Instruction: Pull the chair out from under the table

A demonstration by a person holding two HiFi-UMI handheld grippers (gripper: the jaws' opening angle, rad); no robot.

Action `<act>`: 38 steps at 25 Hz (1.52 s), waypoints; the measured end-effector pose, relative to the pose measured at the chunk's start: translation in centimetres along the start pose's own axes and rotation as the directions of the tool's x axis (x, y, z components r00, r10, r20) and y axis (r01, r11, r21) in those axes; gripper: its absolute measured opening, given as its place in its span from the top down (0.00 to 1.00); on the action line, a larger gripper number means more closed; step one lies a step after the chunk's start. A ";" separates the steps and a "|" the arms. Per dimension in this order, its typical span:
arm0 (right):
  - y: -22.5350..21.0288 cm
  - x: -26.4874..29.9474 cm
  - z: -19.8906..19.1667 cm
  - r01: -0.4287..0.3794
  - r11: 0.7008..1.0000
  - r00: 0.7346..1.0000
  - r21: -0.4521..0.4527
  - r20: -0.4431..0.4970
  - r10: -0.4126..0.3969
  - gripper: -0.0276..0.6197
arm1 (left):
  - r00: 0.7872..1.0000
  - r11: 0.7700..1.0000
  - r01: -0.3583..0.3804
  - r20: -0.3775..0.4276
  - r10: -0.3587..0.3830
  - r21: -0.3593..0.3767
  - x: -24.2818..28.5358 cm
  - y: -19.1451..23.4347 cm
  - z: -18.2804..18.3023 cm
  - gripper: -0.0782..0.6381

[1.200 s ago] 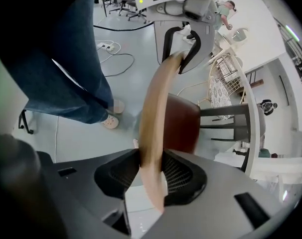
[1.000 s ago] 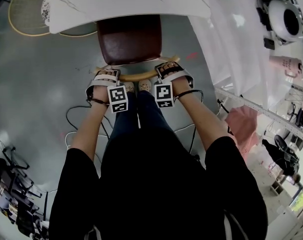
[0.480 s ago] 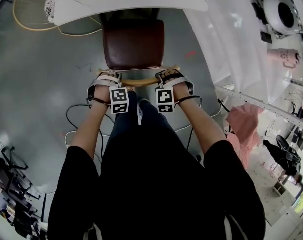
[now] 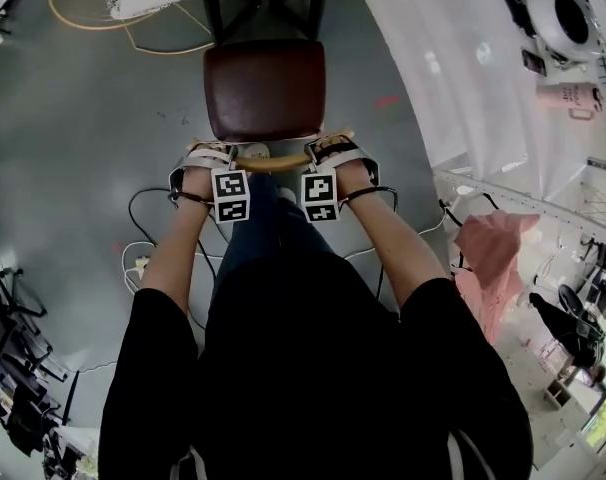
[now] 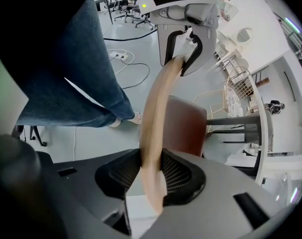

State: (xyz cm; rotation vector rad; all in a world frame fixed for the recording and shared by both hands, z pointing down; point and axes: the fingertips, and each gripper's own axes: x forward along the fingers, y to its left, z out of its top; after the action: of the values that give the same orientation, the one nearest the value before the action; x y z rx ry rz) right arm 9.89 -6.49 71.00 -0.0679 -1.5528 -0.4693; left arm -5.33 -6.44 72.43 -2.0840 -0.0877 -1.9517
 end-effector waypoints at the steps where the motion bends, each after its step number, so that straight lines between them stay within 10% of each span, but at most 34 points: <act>1: 0.8 -0.2 0.3 0.001 1.000 1.000 -0.004 0.007 -0.001 0.75 | 1.000 1.000 0.007 -0.009 -0.007 -0.002 -0.1 -0.9 0.2 0.65; 38: 21.4 -5.5 9.1 -0.079 0.997 0.995 0.027 -0.052 0.080 0.74 | 0.989 0.994 0.106 0.104 -0.109 0.031 -4.2 -23.3 4.8 0.66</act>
State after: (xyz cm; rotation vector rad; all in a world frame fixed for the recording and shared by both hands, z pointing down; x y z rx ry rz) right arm 8.67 17.39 71.29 -0.0970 -1.4983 -0.3856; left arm -6.52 17.71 71.88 -2.2072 -0.2500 -1.8884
